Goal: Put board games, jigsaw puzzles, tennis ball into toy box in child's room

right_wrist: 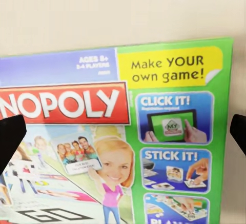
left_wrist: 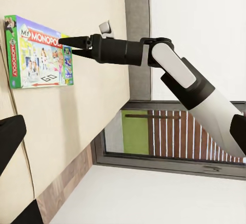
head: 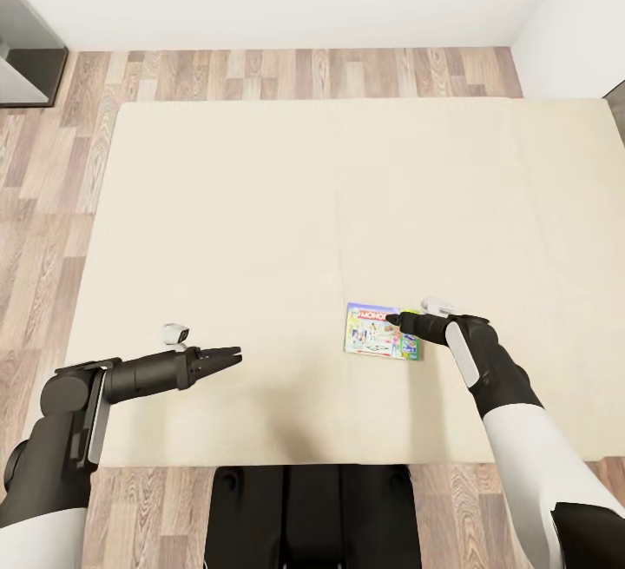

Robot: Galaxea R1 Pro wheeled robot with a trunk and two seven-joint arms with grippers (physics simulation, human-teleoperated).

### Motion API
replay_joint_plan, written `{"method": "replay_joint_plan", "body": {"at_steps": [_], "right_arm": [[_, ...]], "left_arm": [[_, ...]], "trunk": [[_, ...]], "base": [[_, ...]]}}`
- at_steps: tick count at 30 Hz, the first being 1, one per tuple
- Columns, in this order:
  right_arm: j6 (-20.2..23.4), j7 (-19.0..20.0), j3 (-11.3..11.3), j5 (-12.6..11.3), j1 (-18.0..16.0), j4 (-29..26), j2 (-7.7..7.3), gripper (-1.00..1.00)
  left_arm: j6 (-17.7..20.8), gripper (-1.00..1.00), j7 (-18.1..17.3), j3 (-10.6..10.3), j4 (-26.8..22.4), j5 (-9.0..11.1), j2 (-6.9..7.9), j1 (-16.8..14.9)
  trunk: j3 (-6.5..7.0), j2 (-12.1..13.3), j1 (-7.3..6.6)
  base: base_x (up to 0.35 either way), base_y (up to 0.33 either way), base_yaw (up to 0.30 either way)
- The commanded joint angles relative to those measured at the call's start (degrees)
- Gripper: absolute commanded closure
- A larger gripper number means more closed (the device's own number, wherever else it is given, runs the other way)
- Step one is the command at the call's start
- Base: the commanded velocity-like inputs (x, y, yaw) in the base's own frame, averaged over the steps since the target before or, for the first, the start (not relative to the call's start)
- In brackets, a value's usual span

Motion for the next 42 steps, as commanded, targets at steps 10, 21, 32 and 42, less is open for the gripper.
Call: {"method": "replay_joint_plan", "body": {"at_steps": [10,21,32,42], "right_arm": [[0.36,0.39,-0.14,0.16,-0.02,-0.05,0.02,-1.0],[0.3,0.51,-0.14,0.16,-0.02,-0.05,0.02,-1.0],[0.27,0.73,-0.14,0.16,-0.02,-0.05,0.02,-1.0],[0.27,0.81,-0.14,0.16,-0.02,-0.05,0.02,-1.0]], "left_arm": [[0.59,-1.0,-0.46,0.05,-0.03,-0.48,-0.01,-0.03],[0.59,-1.0,-0.46,0.05,-0.06,-0.48,-0.01,-0.03],[0.59,-1.0,-0.46,0.05,-0.03,-0.48,-0.01,-0.03],[0.59,-1.0,-0.46,0.05,-0.02,-0.48,0.0,-0.03]], "trunk": [[-0.06,-0.09,0.03],[-0.06,-0.09,0.03],[-0.06,-0.09,0.03],[-0.06,-0.09,0.03]], "base": [[0.0,0.191,0.0],[0.0,0.28,0.0],[0.0,0.282,0.0],[0.0,0.281,0.0]]}}
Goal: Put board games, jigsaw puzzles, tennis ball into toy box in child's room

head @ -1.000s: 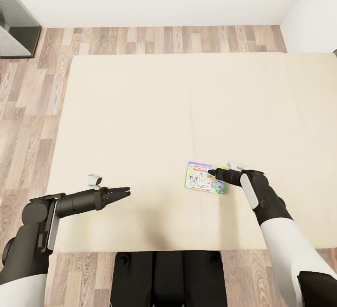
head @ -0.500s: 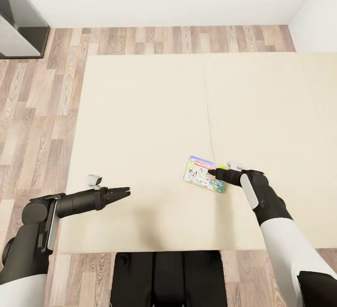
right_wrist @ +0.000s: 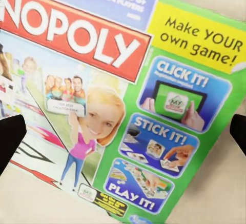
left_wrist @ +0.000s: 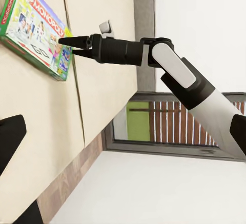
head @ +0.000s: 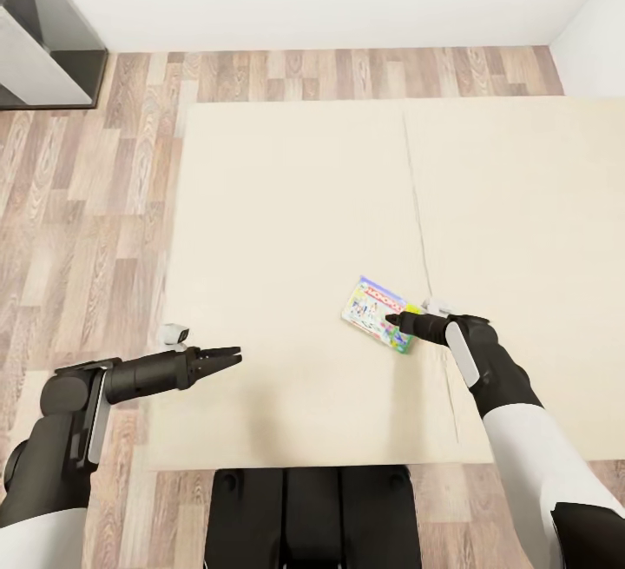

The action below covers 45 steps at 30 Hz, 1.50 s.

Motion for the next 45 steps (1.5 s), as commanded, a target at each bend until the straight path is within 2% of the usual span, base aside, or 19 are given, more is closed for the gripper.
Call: {"method": "replay_joint_plan", "body": {"at_steps": [1,33,45], "right_arm": [[0.32,0.37,-0.15,0.15,-0.02,-0.07,0.02,-1.0],[0.31,0.39,-0.13,0.14,-0.02,-0.15,0.02,-1.0],[0.32,0.39,-0.13,0.15,-0.02,-0.15,0.02,-1.0]], "left_arm": [[0.58,-1.0,-0.47,0.04,-0.01,-0.48,-0.01,-0.03],[0.58,-1.0,-0.47,0.1,0.0,-0.57,0.01,-0.03],[0.58,-1.0,-0.47,0.06,-0.02,-0.52,0.01,-0.03]], "trunk": [[-0.06,-0.09,0.03],[-0.06,-0.09,0.03],[-0.06,-0.09,0.03]], "base": [[0.0,0.23,0.0],[-0.007,0.049,0.0],[0.0,0.199,0.0]]}}
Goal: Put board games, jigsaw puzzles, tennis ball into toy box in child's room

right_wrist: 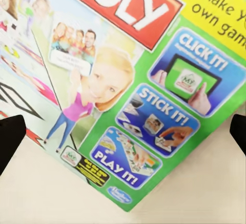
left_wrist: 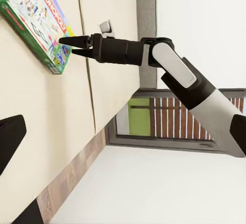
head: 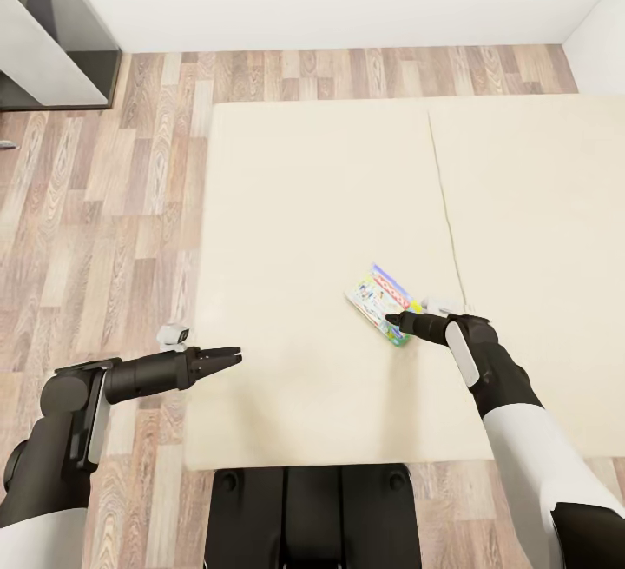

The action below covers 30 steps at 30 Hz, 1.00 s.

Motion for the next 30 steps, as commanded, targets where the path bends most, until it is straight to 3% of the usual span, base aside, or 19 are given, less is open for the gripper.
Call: {"method": "replay_joint_plan", "body": {"at_steps": [1,13,30], "right_arm": [[0.32,0.38,-0.14,0.2,-0.02,-0.06,0.02,-1.0],[0.32,0.4,-0.14,0.16,-0.02,-0.06,0.02,-1.0],[0.32,0.42,-0.11,0.13,-0.02,-0.06,0.02,-1.0]], "left_arm": [[0.58,-1.0,-0.47,0.03,-0.04,-0.49,0.0,-0.03],[0.58,-1.0,-0.47,0.08,-0.03,-0.45,0.03,-0.03],[0.58,-1.0,-0.47,0.11,-0.01,-0.51,0.06,-0.03]], "trunk": [[-0.06,-0.09,0.03],[-0.06,-0.09,0.03],[-0.06,-0.09,0.03]], "base": [[0.0,0.226,0.0],[0.0,0.215,0.0],[0.0,0.013,0.0]]}}
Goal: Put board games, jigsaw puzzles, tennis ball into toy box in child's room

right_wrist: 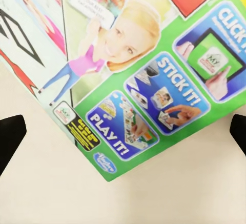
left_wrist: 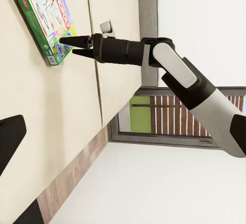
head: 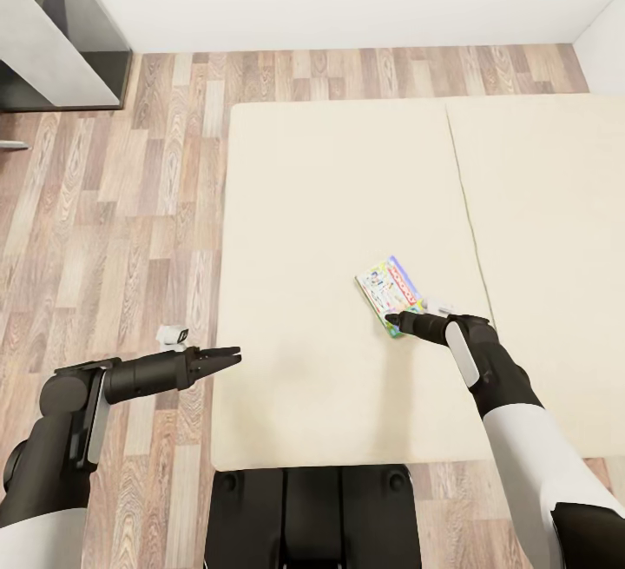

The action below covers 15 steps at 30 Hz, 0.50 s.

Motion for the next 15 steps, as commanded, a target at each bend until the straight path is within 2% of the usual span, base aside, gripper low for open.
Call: {"method": "replay_joint_plan", "body": {"at_steps": [1,7,15], "right_arm": [[0.29,0.38,-0.12,0.24,-0.02,-0.04,0.02,-1.0],[0.29,0.37,-0.14,0.23,-0.02,-0.04,0.02,-1.0],[0.29,0.38,-0.16,0.24,-0.02,-0.07,0.02,-1.0]], "left_arm": [[0.59,-1.0,-0.46,0.05,-0.04,-0.47,-0.01,-0.03],[0.59,-1.0,-0.46,0.05,-0.05,-0.48,-0.01,-0.03],[0.59,-1.0,-0.46,0.05,-0.04,-0.48,-0.01,-0.03]], "trunk": [[-0.06,-0.09,0.03],[-0.06,-0.09,0.03],[-0.06,-0.09,0.03]], "base": [[0.0,0.04,0.0],[0.0,0.129,0.0],[0.0,0.025,0.0]]}}
